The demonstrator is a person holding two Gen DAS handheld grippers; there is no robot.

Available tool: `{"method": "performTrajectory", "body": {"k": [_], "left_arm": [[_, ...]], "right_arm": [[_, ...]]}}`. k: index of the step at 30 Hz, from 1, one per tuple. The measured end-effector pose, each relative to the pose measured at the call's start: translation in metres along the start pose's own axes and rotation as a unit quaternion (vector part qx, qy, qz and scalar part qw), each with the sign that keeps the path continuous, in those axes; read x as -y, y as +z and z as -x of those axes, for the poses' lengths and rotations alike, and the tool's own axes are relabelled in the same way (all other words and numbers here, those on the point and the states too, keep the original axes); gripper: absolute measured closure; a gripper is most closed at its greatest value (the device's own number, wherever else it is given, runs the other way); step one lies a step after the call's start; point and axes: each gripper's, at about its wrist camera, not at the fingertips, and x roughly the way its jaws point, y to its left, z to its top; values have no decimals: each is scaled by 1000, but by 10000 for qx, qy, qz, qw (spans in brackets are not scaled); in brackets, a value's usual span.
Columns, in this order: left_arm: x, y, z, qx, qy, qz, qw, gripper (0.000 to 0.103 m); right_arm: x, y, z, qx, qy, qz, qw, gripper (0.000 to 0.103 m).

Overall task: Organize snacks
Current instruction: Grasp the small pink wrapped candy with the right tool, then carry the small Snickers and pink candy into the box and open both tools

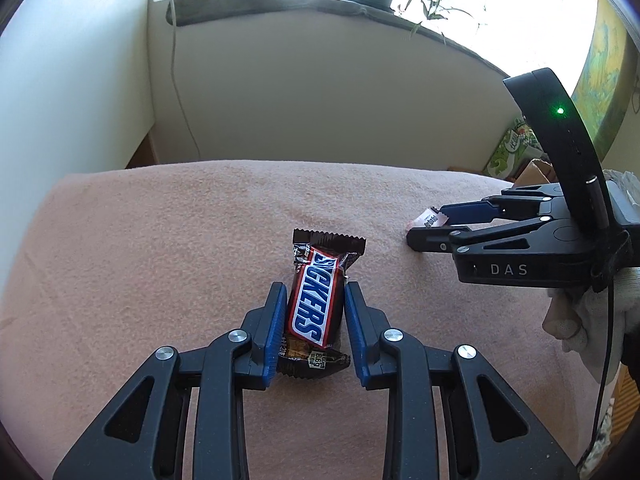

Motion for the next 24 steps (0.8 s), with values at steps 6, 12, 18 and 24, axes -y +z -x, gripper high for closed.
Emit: {"method": "performTrajectory", "body": {"k": [6,12,18,24], "left_arm": [[5,1,2,28,37,-6,10000,75],[14,5,9,119,43,-79,9999,75],[39,13,20,299,-31,-299,9991,75],[76,28,27,476,-235,-535,9972,75]], "right_arm": [[1,-15,12,17,-129,207,9997,71],[0,-47,33,188,-142,175,9996,73],[13,-78,64,456,48,-114,9989,73],[44,-105,117,910,84,-402,9950,73]]}}
